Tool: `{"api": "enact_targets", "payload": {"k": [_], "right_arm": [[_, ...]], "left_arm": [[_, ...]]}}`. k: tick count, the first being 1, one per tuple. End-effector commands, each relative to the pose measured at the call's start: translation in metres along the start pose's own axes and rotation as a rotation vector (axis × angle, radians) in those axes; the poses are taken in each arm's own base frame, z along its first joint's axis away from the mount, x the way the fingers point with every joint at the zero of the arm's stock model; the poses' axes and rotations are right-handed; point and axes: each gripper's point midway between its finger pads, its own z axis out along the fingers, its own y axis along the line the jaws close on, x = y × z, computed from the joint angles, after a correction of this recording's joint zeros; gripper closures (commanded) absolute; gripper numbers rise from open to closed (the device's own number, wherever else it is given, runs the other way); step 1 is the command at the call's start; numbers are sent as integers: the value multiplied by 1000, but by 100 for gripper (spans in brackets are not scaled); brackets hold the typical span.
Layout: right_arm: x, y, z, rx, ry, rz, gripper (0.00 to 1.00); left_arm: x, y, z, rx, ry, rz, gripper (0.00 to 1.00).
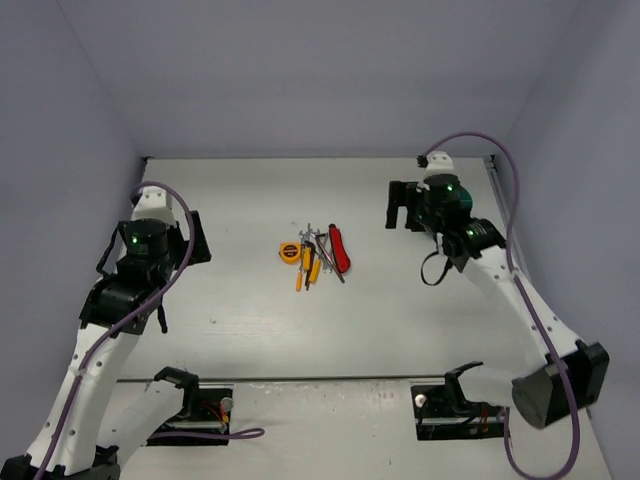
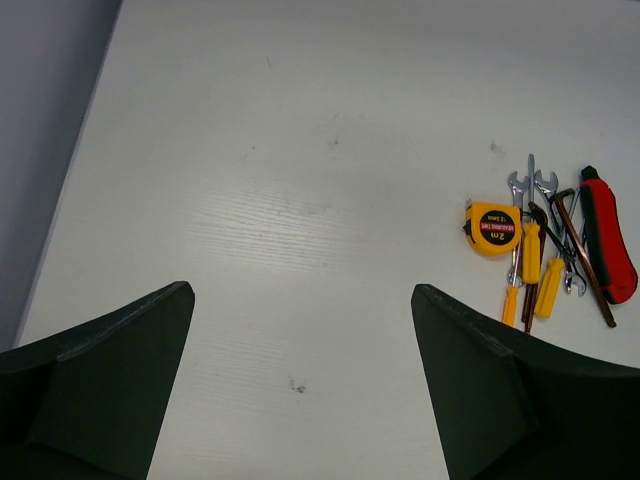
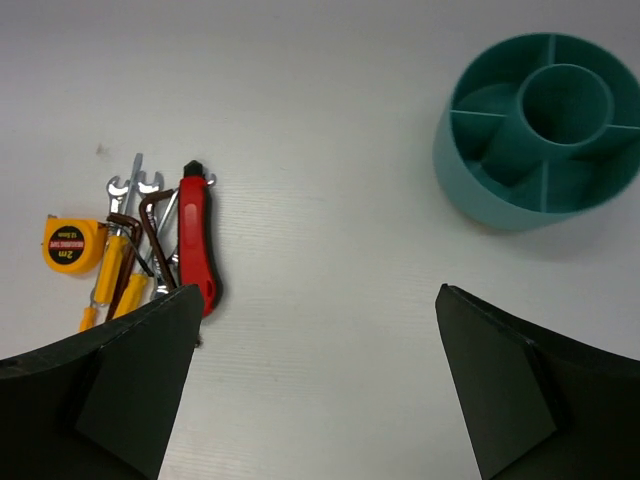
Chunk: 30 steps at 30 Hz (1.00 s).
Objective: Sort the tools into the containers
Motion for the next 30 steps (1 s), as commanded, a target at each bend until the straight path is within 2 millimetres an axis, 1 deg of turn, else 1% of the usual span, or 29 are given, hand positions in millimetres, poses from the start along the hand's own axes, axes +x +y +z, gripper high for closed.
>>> {"api": "enact_targets", "payload": {"k": [1,3,4,5,6,9,11,12,13,17,18,20,21,22,30], "right_arm": [[-11,46,31,-27,22,16,2],[-10,63,44,-35,52,13,7],[1,70,52,-37,83,-3,7],[2,79,61,-24,100,-10,9],[13,84,70,-22,129,-26,10],[36,95,96,-1,200,-19,18],[50,105,112,2,235,-32,19],[46,106,113,6,226,-33,19],[59,112,126,12,256,-52,20],[73,130,144,-4,291,-62,25],[80,132,150,-2,307,-66,26],[84,138,158,-6,316,-66,27],[91,138,163,2,328,-70,27],[94,138,166,11,331,-68,28],[114,133,187,63,359,-88,37]], "left_arm": [[-10,-12,-2,38,17,-46,12],[-8,-12,-3,34,35,-53,12],[-9,-13,-2,37,38,-56,12],[-6,-14,-3,42,55,-53,12],[-5,-15,-3,46,60,-55,12],[2,-15,-5,47,90,-60,12],[7,-16,-5,54,106,-65,12],[10,-17,-4,61,115,-64,12],[14,-18,-4,65,129,-66,12],[24,-19,-4,72,163,-64,12],[27,-20,-4,76,172,-63,12],[30,-21,-5,87,185,-64,12],[32,-22,-5,89,192,-64,12],[34,-22,-5,90,199,-64,12],[45,-23,-5,98,235,-58,12]]}}
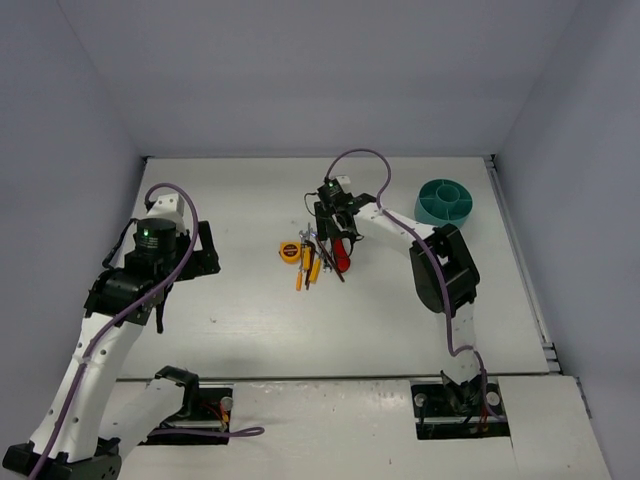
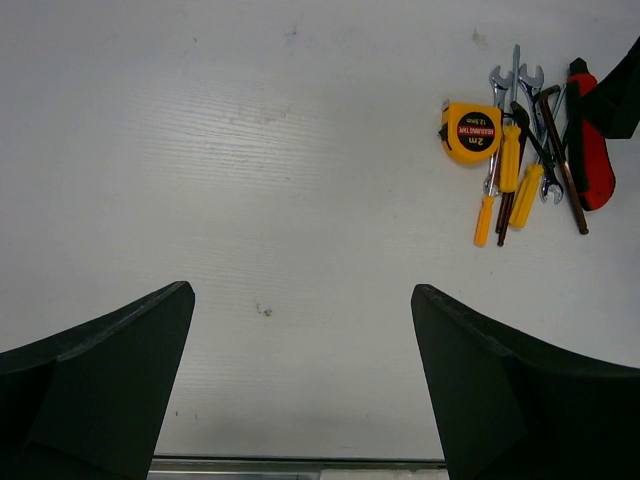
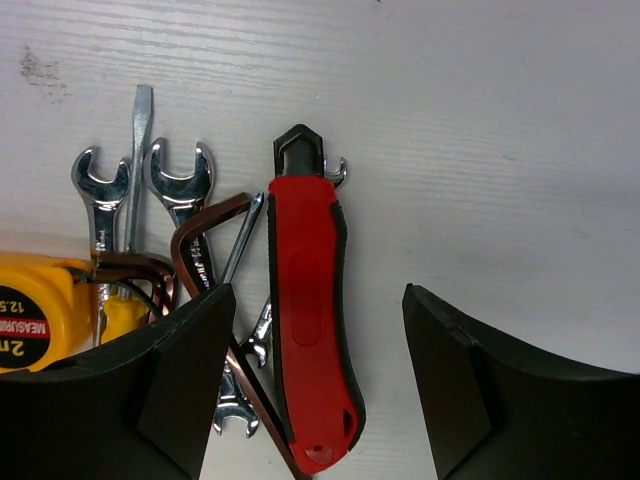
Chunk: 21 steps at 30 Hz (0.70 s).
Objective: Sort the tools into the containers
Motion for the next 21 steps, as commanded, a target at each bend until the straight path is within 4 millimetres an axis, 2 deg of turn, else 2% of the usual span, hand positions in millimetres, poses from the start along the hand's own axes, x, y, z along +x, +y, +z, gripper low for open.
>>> {"api": "enact_targets", "payload": {"k": [1,6,16,21], "right_arm": [[-25,-1,-2,35,-70,27,38],[-20,-1,8,48,-54,20,41],[-24,1,20,34,-47,14,50],[-16,-4,27,45,-25,12,55]], "left_arm": [[1,-5,1,22,4,-16,12],[6,-5,4,20,20,-24,12],[13,-6,8,21,45,-33,12],[18,-6,8,26,54,-43,12]]}}
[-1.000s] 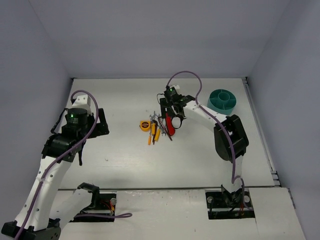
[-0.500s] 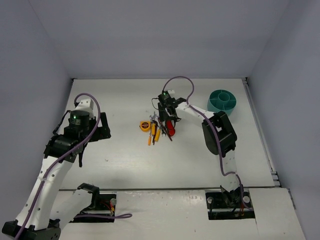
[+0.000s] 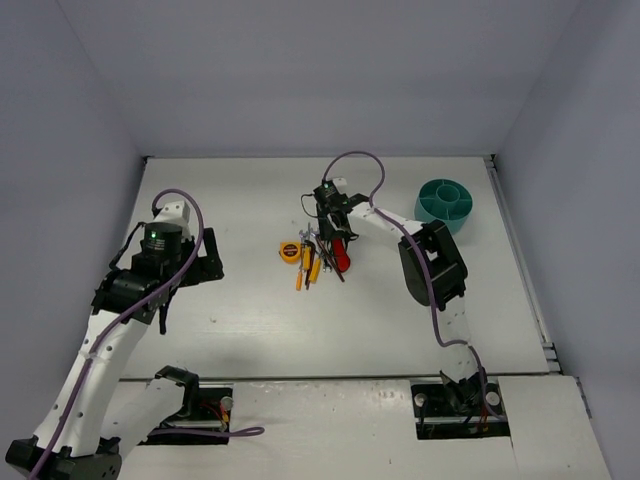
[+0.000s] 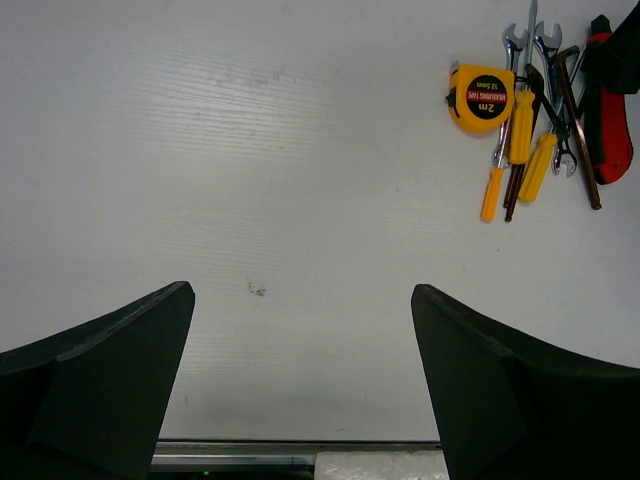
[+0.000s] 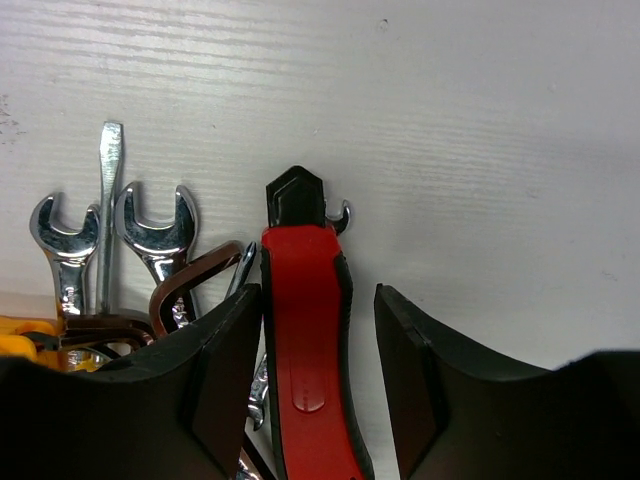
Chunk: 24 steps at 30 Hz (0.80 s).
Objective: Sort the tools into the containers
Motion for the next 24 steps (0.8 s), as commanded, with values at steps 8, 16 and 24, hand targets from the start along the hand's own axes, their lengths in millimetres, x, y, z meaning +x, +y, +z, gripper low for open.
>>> {"api": "enact_targets", "payload": {"k": [8,16,24], "right_arm": [[-25,-6,-2,13,-54,3,82],[-83,-14,-50,-11,-200,-24,100],[-180,-81,-175,97,-511,-88,100]], "left_arm": [[0,-4,-2,21,-13,-35,12],[-2,-5,-2,22,-16,-41,12],[-7,-1,-2,-5,-37,-46,12]]}}
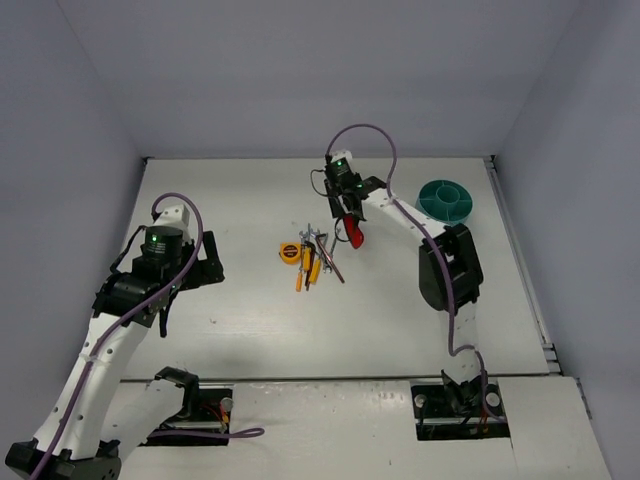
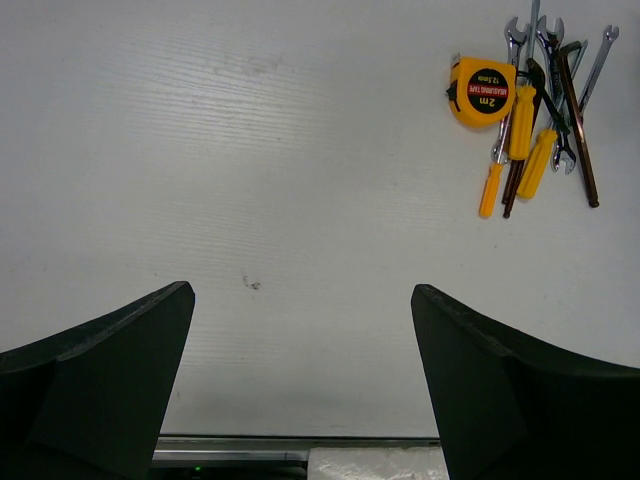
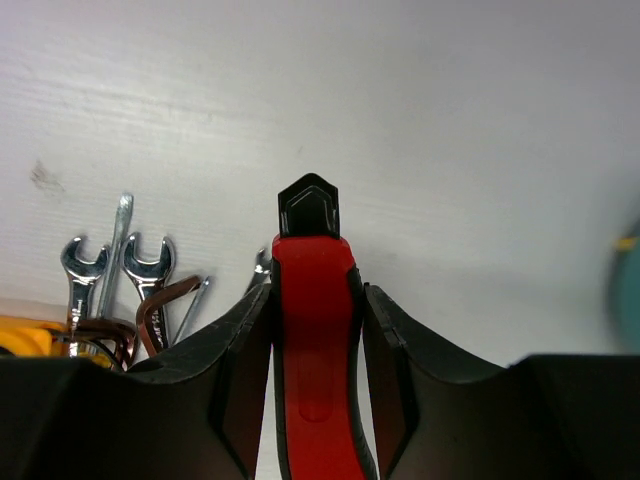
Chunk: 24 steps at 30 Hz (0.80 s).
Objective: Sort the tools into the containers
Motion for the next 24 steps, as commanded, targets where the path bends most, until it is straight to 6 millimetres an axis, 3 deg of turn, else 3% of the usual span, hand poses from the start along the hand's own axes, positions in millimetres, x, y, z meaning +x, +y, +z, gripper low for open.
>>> {"api": "enact_targets", "payload": {"k": [1,5,11,14,17,24], "right_arm": [[-127,-83,-114,112,-366,43,100],[-147,-149,-147,190,-462,96,100],[-147,-242,-166,325,-614,208,100],[-146,-270,-181,365,-708,251,100],[-149,-286,-185,369,-796,267,100],[-143,-315,-158,319,-858,300,100]], "left_arm": [[-14,-1,-4,-8,-49,-25,12],[-18,-2,-4,-11,-58,-28,12],[-20,0,-6,-17,-72,-28,12],[-20,2,-8,-23,-80,-29,12],[-19,4,-8,-28,-87,-28,12],[-20,5,-9,-28,-88,-12,12]]}}
